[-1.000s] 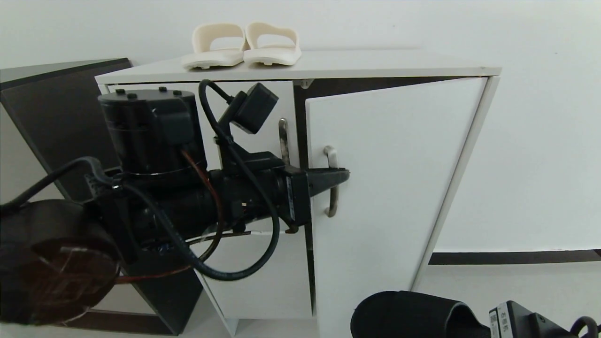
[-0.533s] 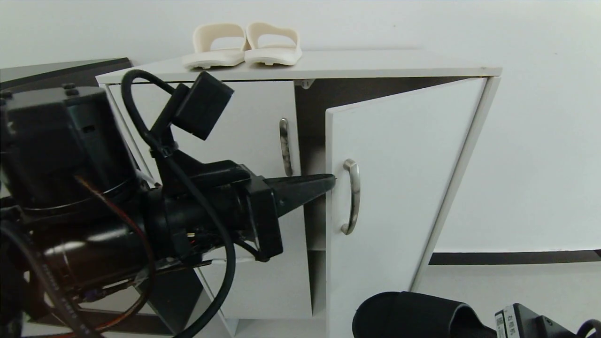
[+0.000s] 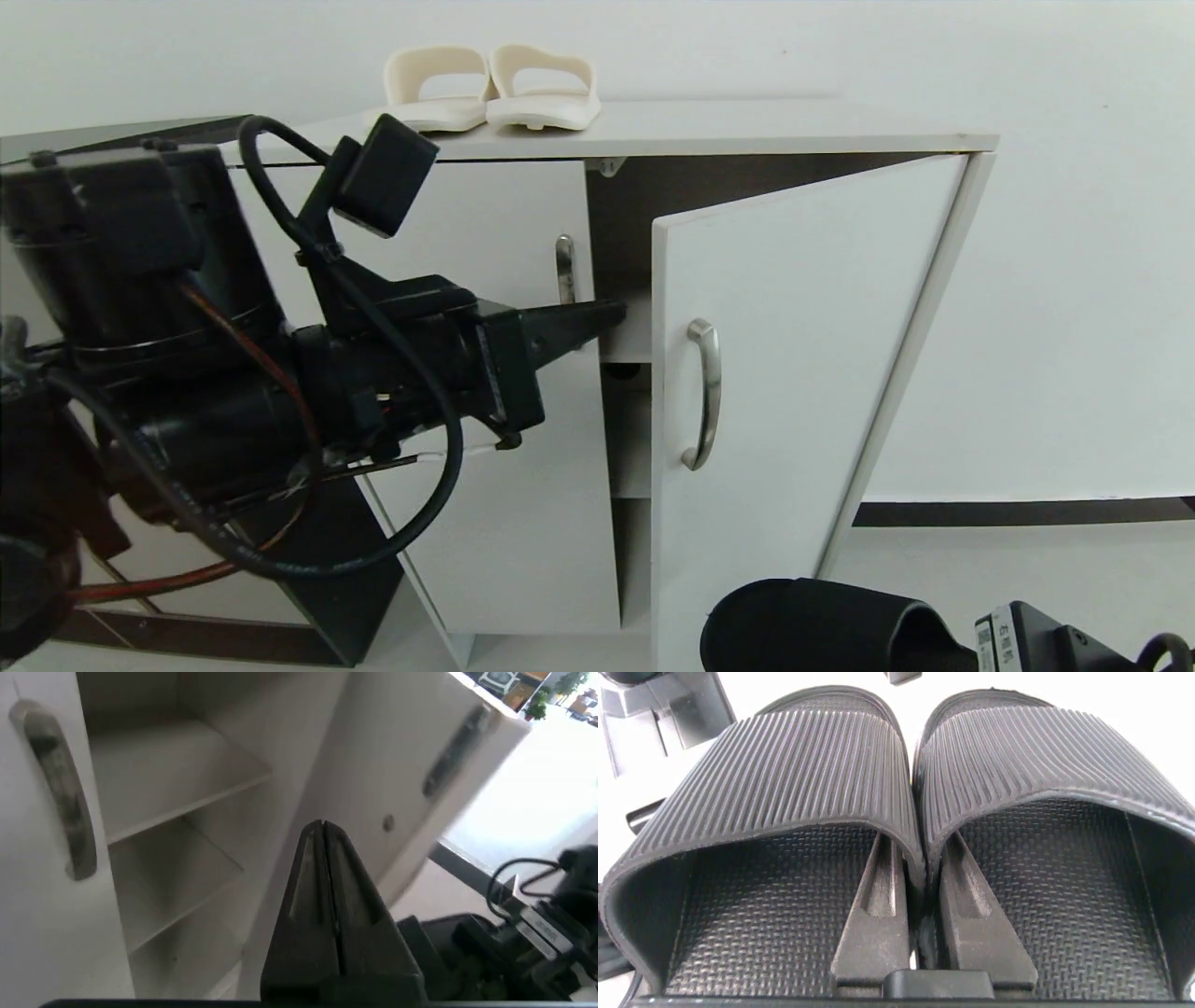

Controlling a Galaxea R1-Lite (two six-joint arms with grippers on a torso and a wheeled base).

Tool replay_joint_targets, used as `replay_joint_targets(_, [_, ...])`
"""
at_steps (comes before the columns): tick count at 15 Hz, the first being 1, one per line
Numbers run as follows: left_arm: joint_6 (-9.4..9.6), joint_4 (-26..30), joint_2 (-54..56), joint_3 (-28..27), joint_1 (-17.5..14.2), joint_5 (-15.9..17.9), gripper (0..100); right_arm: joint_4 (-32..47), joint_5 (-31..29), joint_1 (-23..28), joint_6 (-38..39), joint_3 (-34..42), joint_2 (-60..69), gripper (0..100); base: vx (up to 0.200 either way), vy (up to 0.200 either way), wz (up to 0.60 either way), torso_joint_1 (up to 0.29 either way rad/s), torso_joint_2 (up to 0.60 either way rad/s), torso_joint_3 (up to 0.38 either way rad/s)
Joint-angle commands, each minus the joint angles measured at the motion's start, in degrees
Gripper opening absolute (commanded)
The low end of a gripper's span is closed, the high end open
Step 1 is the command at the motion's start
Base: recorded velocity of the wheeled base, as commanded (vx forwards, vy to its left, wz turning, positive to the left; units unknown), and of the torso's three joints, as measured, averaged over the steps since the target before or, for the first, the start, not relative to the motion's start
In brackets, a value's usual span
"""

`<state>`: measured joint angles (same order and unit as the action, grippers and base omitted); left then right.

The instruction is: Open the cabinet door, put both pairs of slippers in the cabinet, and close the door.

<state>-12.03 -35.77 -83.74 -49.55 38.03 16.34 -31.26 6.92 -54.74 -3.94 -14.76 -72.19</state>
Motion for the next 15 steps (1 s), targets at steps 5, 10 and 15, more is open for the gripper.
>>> replay_joint_targets(5, [-1.68, -1.3, -9.9, -8.8, -0.8, 0.4, 0, 0.5, -1.7, -0.1, 0.0, -0.1, -1.1, 0, 0.0, 0.0, 0.0, 0.0, 0.0, 0.0])
replay_joint_targets(10, [-1.94, -3.5, -10.6, -8.5, -0.8, 0.0, 0, 0.5, -2.1, -0.6, 0.0, 0.1, -2.7, 0, 0.0, 0.0, 0.0, 0.0, 0.0, 0.0])
replay_joint_targets(15, [-1.59, -4.0, -10.0, -6.4, 1.8, -0.1, 0, 0.9, -2.1, -3.1, -0.4, 1.2, -3.8, 0, -0.16, 0.0, 0.0, 0.005, 0.0, 0.002])
